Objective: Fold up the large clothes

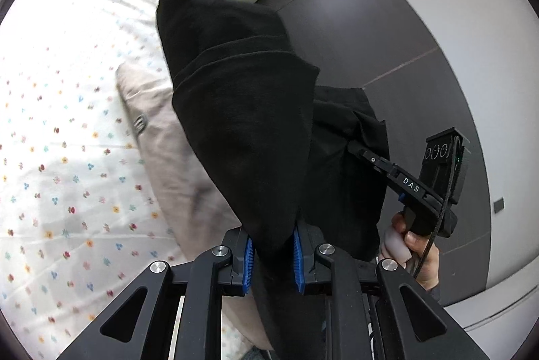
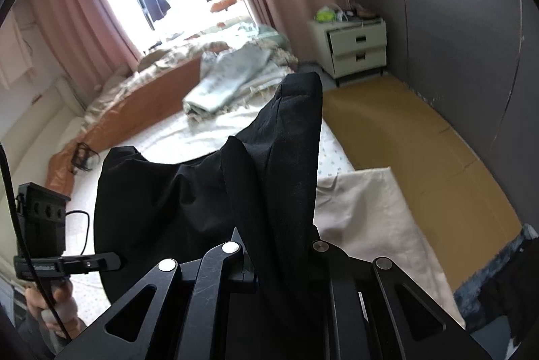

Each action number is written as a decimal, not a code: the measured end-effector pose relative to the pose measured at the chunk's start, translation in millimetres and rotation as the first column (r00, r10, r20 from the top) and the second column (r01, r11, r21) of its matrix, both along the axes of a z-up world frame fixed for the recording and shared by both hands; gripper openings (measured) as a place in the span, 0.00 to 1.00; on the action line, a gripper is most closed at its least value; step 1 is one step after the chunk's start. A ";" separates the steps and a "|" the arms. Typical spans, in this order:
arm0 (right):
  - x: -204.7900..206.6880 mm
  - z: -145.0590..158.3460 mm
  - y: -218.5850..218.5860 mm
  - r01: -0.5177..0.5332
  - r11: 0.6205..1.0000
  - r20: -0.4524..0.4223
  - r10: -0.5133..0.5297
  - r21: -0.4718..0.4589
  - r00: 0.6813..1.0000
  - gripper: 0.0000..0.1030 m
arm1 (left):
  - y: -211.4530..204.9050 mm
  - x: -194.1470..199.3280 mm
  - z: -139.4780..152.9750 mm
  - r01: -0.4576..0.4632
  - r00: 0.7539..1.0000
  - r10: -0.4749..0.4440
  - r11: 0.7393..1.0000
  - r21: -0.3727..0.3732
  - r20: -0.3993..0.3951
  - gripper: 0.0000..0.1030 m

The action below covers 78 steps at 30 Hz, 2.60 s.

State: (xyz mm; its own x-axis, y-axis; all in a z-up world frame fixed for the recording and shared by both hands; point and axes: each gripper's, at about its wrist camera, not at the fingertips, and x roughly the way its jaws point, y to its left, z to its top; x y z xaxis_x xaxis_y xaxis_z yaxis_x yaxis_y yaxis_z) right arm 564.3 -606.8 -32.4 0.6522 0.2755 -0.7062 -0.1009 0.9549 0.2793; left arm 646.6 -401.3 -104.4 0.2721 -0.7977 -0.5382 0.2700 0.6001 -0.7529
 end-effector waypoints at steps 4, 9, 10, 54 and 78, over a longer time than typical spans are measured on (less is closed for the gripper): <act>30.5 -33.3 -4.0 0.057 0.998 -0.068 -0.059 -0.028 0.996 0.13 | -5.6 25.4 -28.8 -0.007 0.999 0.007 1.000 0.015 -0.031 0.20; 49.0 -65.3 -29.7 0.273 0.954 -0.195 -0.292 -0.121 0.936 0.39 | -7.6 46.7 -54.2 -0.047 0.995 0.051 0.998 0.043 -0.088 0.40; 44.4 -64.9 -34.4 0.287 0.950 -0.196 -0.306 -0.122 0.931 0.39 | -9.5 46.5 -52.6 -0.042 0.996 0.047 0.997 0.069 -0.072 0.43; -142.5 -117.0 -123.8 0.670 0.742 -0.188 -0.654 0.026 0.732 0.06 | -11.1 5.1 -62.5 0.008 0.993 -0.022 0.992 0.125 0.118 0.46; -235.4 -9.3 -44.5 0.619 0.784 -0.088 -0.614 0.044 0.785 0.83 | 78.2 -100.1 61.1 -0.075 0.950 -0.014 0.959 0.273 0.311 0.96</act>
